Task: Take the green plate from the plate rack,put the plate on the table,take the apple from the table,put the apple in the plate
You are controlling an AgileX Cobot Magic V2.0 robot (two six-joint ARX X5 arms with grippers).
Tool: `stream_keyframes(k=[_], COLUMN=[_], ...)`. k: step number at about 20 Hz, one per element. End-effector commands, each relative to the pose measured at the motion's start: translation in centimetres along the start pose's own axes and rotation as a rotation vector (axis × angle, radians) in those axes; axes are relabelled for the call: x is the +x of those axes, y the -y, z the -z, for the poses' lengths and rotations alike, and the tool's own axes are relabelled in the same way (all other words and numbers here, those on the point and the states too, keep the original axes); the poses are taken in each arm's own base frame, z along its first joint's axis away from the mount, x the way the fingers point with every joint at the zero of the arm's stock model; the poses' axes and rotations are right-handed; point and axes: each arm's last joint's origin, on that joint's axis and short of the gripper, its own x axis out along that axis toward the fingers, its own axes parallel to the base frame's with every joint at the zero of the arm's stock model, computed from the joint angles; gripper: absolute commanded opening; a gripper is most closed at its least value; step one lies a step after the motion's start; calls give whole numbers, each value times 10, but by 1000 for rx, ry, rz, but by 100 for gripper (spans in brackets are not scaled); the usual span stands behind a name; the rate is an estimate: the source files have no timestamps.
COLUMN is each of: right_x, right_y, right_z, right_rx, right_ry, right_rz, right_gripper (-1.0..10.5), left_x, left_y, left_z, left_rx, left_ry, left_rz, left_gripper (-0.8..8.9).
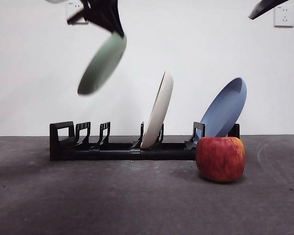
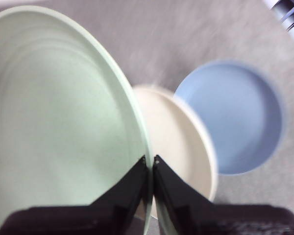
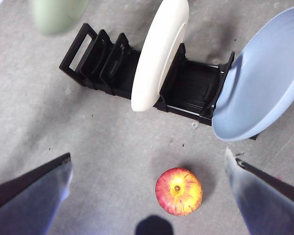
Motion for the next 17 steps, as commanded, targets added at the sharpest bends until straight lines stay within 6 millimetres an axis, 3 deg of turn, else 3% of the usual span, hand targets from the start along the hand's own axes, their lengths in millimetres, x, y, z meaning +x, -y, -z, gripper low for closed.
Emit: stream_keyframes(k=[1,7,12,15,17], right_x=[-1,-1,-1,-1,-1], right_y=[-1,-1,-1,0,0], right_z=[-1,-3,-3,-3,-3], right_rx=[-4,-9,-8,-9,-9], right_ry=[10,25,23,24,26], right_rz=[2,1,2,2,3], right_gripper=[751,751,751,751,751], left_x=[-30,-112,-184,-202,-199], left_y=[14,63,121,140,145], left_z=[-7,-3,22,45,69], left_rx=[59,210,383,448,476], left_ry=[24,136,266,249,156], left_rz=[37,96,144,98,53], left_gripper=[-9,-9,-9,-9,-9])
